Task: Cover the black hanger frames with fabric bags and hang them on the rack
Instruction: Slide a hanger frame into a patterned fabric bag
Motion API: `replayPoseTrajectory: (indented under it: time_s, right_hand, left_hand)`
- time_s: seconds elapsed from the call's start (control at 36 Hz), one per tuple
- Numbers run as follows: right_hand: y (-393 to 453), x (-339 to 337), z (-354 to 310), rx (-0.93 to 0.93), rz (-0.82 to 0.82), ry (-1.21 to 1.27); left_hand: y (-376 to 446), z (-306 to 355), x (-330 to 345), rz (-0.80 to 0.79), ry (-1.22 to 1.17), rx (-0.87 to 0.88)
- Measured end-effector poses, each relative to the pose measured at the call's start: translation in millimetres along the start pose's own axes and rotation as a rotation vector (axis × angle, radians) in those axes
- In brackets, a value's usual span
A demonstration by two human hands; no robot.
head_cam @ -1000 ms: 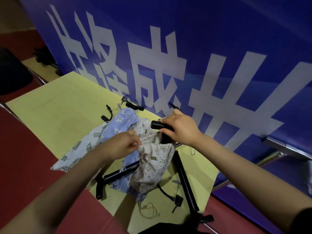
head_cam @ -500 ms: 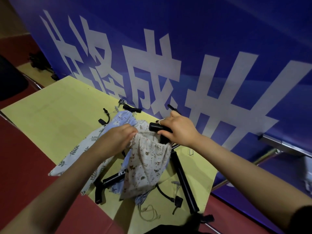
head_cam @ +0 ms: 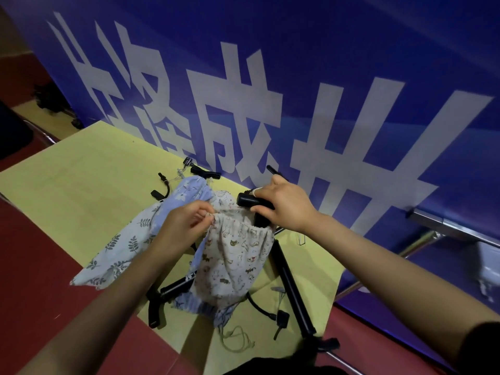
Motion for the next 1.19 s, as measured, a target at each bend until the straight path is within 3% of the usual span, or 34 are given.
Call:
replayPoseTrajectory:
  time_s: [0.14,0.53,0.67,0.81,1.0,1.19]
  right_hand:
    - [-1,0,1,-0.003,0.009,0.012]
    - [1,-1,-2,-0.026,0.013,0.020]
    - [3,-2,-6,-0.015,0.001,0.032]
    - [6,-6,-15,-0.049,0.030,0.017]
    - [11,-14,-34,-0.179,0.075,-0.087]
    - [16,-25,-53,-0.331,0.101,-0.147]
  left_hand:
    - [4,-5,-6,0.008,0.018,0.008]
    - [3,-17,17,-0.232,0.375,0.073]
    - [5,-11,16,-0.144,0.341,0.054]
    - [9,13,-6,0.046,0.277,0.157]
    - [6,62,-13,0.198,0.594,0.490]
    - [9,70,-11,0.263,0.697,0.546]
Point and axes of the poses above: each hand's wrist, its own y-axis towards the middle knuckle, its own x-axis out of the palm, z = x × y, the point moved 10 cm from there along y, towards the middle knuckle, and after that the axes turned 12 degrees about -y, right-handed, at the moved point
